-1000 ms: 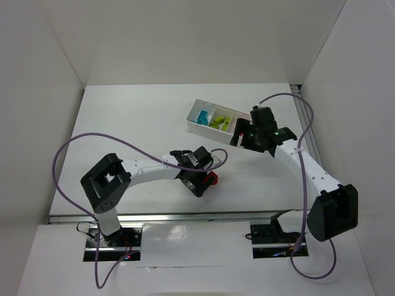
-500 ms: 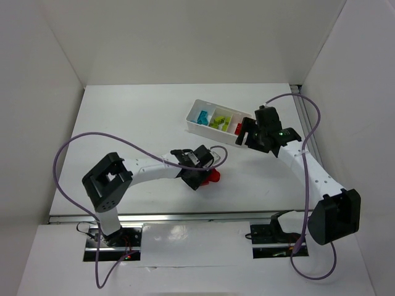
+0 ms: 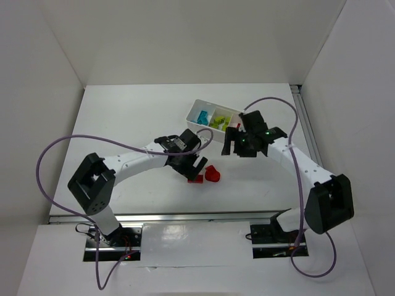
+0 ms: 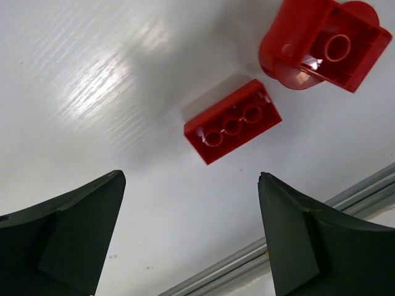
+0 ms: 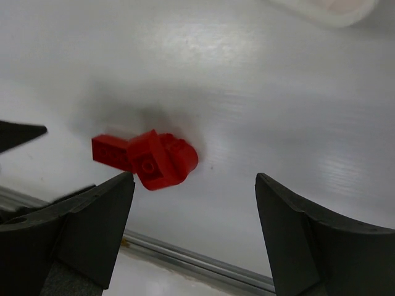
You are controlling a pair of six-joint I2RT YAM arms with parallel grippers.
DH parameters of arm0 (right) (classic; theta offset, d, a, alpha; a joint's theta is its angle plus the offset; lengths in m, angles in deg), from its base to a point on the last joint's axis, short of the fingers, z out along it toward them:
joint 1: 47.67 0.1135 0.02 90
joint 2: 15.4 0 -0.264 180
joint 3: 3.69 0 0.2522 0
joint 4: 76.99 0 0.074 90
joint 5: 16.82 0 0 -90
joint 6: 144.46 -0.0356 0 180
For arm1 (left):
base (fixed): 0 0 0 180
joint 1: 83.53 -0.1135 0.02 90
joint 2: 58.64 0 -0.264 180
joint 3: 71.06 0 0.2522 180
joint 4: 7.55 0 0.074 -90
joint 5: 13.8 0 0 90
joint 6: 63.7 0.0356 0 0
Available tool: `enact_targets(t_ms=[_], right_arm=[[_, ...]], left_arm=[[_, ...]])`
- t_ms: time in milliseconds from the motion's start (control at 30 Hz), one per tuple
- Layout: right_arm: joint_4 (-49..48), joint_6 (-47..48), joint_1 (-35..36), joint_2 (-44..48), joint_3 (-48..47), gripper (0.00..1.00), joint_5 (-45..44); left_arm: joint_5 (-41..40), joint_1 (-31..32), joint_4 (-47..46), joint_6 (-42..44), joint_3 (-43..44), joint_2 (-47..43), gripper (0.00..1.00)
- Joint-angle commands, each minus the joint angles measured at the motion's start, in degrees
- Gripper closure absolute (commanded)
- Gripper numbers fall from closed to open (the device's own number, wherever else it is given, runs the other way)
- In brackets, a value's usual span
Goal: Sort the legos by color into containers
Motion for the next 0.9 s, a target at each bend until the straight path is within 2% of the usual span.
enact_targets(t_ms=[0,133,167,267,467,567,600,667,700,733,800,867], right_arm=[[-0.7,3.4,5.6,-2.8,1.3,0.14,5.2],[-1.2,5.3,10.5,-5.8,1.3,0.14,4.6],[-1.2,6.1,11.4,-6.6,0.8,0.14,4.6],[-1.7,6.6,15.1,-8.1,0.0,0.14,2.4],[-2.2,7.2,19.2,-13.2,-1.1,0.18,-4.4],[-3.6,6.7,19.8,-14.5,-1.1,0.28,-5.1],[-4.2,6.6,19.8,-15.1,-1.6,0.38,-5.8],[-4.2,6.1,19.8,-15.1,-2.2,0.5,-7.5],[-3.6,6.1,19.8,-14.4,-3.4,0.62,-9.3],[-3.6,5.6,19.8,-13.4,-4.0,0.66,-9.3],[-2.2,5.6,19.8,-12.1,-5.3,0.72,-12.5],[-1.6,5.6,19.8,-10.0,-7.2,0.72,-16.0]], left_arm=[[3.2,-3.1,2.5,-2.5,-0.5,-3.7,0.02],[11.5,-11.7,2.2,-6.8,-3.0,-7.5,0.06],[14.2,-15.5,1.6,-8.6,-3.9,-8.7,0.07],[17.0,-20.4,1.5,-11.0,-3.9,-8.7,0.08],[15.6,-22.3,4.4,-13.4,-1.8,-7.5,0.08],[15.6,-22.3,4.4,-14.1,-0.6,-7.0,0.08],[15.6,-22.3,4.4,-14.1,-0.1,-6.4,0.09],[15.6,-22.3,4.4,-14.1,0.4,-5.7,0.09],[15.6,-22.3,5.1,-14.1,1.0,-5.7,0.09],[15.6,-22.3,5.7,-14.1,1.6,-5.2,0.09],[15.1,-21.5,6.5,-14.1,2.1,-4.6,0.09],[14.5,-20.8,7.0,-14.6,2.7,-3.9,0.09]])
